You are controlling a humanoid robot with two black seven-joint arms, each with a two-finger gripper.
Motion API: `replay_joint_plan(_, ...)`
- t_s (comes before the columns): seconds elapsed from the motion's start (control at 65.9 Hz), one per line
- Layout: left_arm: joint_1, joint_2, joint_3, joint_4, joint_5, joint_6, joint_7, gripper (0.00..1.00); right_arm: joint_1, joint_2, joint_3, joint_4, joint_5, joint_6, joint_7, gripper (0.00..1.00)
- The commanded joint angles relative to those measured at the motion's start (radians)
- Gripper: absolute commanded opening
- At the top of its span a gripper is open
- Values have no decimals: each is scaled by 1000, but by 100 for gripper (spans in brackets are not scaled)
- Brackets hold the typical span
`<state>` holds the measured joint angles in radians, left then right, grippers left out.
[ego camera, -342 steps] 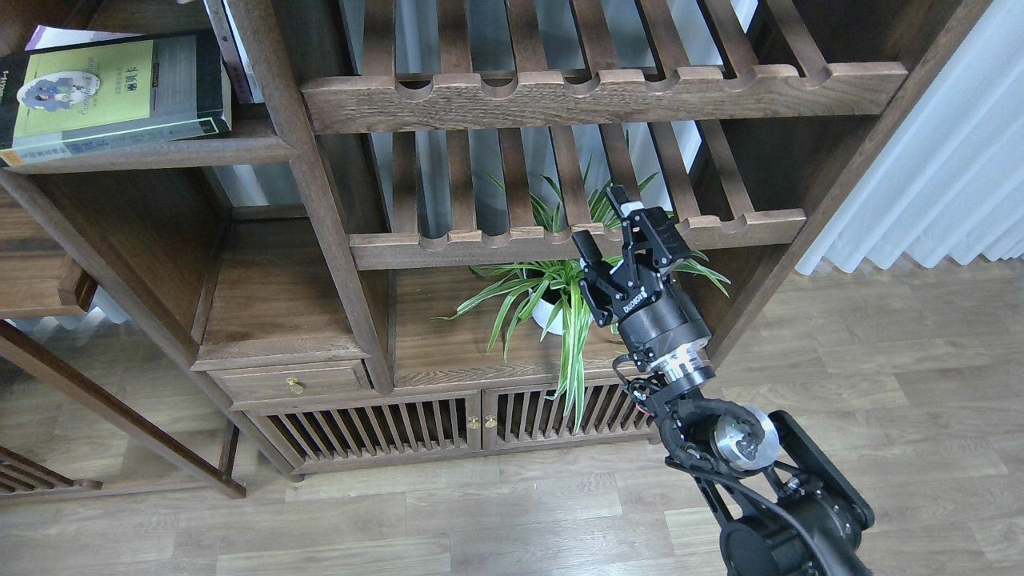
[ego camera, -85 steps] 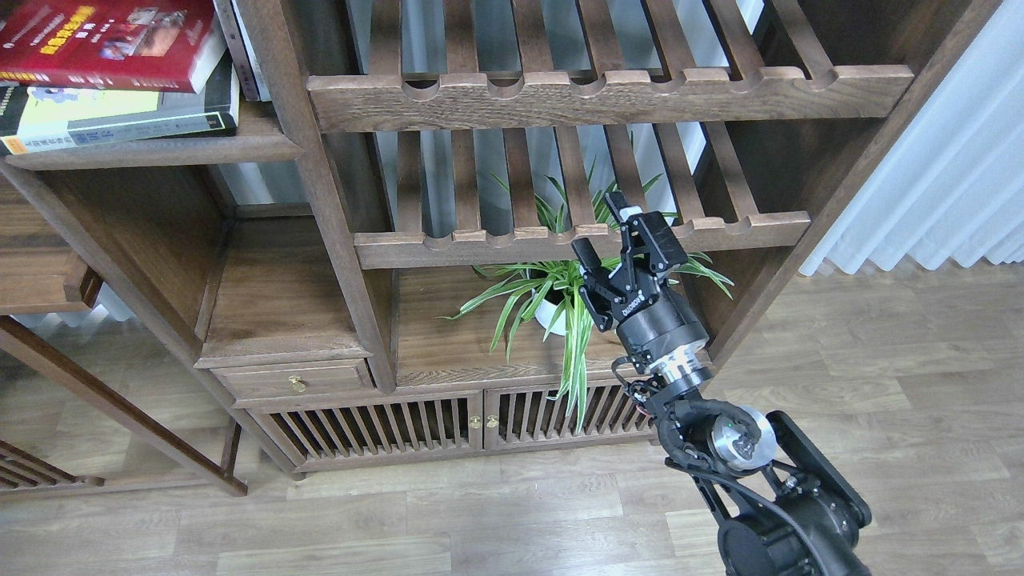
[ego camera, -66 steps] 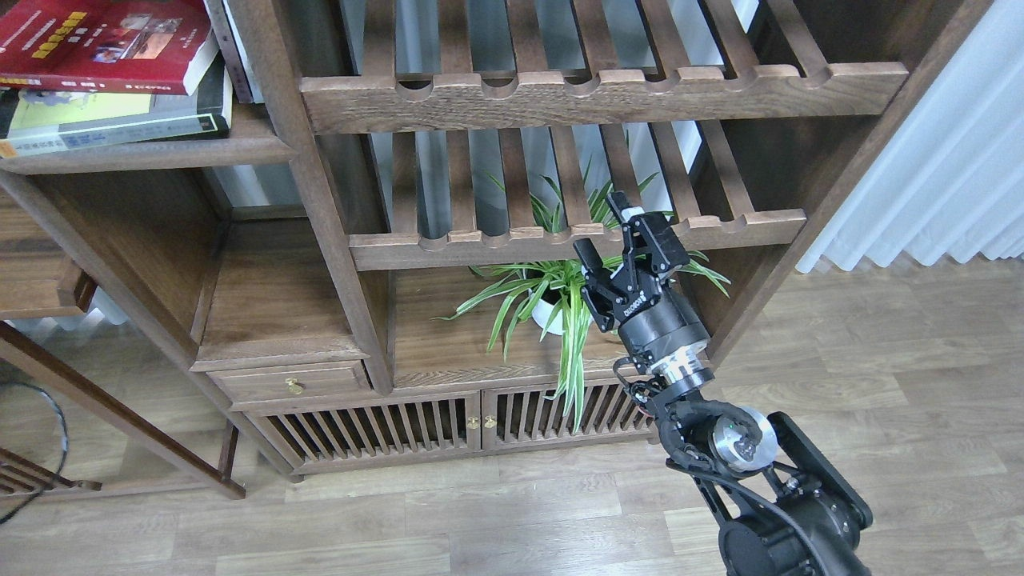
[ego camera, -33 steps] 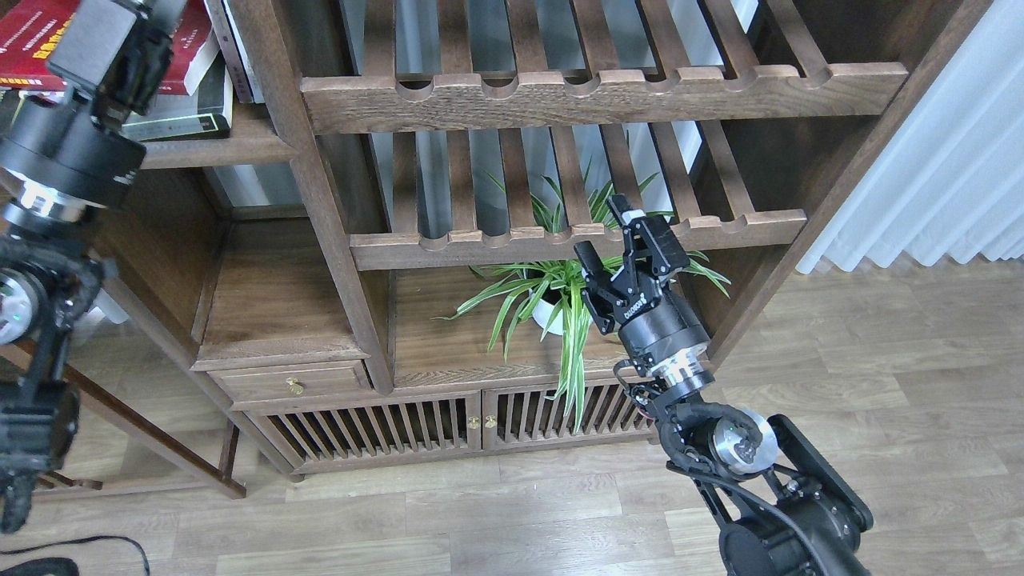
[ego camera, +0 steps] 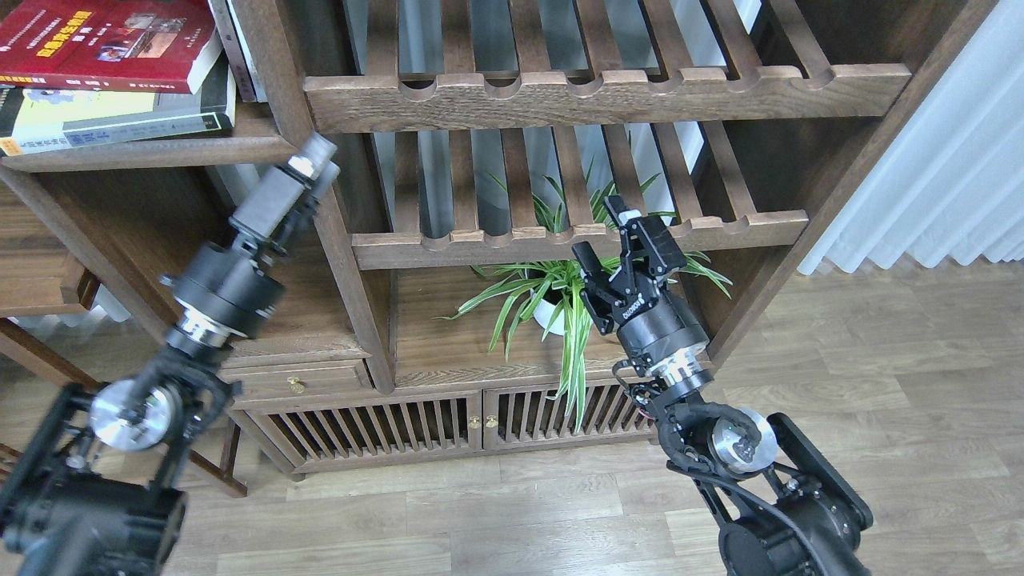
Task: Organize books on shelf
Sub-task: 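Release the red book and withdraw the left gripper downward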
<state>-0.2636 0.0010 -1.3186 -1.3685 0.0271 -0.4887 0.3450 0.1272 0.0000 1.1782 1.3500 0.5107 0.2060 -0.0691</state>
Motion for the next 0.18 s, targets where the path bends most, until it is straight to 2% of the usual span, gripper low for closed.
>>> replay_joint_plan(0.0,15,-1,56,12,5,0,0,72,-1,0,0,0,-1,4,0,91)
replay_joint_plan(0.167,18,-1,67,31,5,0,-1,80,0,0,-2,1,-11,10,0,92)
